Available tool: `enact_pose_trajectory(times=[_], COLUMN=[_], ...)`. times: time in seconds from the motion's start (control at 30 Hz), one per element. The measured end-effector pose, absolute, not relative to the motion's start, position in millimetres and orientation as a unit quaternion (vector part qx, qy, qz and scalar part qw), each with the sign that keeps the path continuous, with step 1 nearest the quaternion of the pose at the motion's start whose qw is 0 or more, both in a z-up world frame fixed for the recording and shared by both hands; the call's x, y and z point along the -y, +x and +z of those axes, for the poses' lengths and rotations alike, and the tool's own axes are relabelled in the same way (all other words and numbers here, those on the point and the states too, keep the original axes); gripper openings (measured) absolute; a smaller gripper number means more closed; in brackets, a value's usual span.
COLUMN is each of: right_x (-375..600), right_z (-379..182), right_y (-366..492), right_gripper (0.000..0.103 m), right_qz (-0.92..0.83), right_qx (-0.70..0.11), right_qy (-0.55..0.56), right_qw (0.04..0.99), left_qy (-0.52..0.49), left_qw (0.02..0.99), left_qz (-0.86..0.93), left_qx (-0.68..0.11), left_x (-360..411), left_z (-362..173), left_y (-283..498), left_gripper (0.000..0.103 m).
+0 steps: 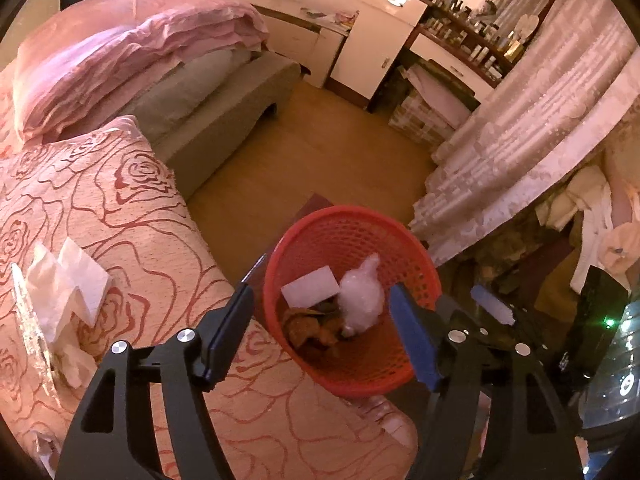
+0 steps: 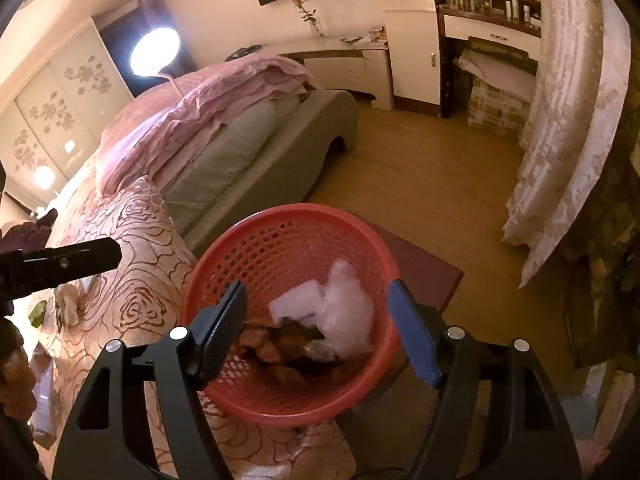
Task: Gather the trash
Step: 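Grasp a black scrap with the left tool while the right tool grasps the white paper strip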
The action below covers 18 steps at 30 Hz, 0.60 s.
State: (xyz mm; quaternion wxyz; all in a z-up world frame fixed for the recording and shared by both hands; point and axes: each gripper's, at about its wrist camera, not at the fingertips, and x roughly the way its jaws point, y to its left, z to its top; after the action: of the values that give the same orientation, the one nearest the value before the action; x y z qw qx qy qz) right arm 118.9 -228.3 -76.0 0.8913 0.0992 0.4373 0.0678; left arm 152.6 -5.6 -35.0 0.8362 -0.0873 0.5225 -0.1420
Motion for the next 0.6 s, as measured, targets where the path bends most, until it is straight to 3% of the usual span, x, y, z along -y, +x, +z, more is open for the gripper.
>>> enact_pose_trajectory(times=[0.6], right_x=[201], right_z=[-48], right_y=[89], right_gripper=[0.072], right_qz=[0.102], right_qx=[-0.413], right_qy=[0.072], right_qw=[0.902], left_qy=[-0.066], left_qw=[0.866], left_qz=[-0.112], left_qx=[-0.484], left_x=[-24], left_z=[-5], left_y=[119], left_gripper=[0.068])
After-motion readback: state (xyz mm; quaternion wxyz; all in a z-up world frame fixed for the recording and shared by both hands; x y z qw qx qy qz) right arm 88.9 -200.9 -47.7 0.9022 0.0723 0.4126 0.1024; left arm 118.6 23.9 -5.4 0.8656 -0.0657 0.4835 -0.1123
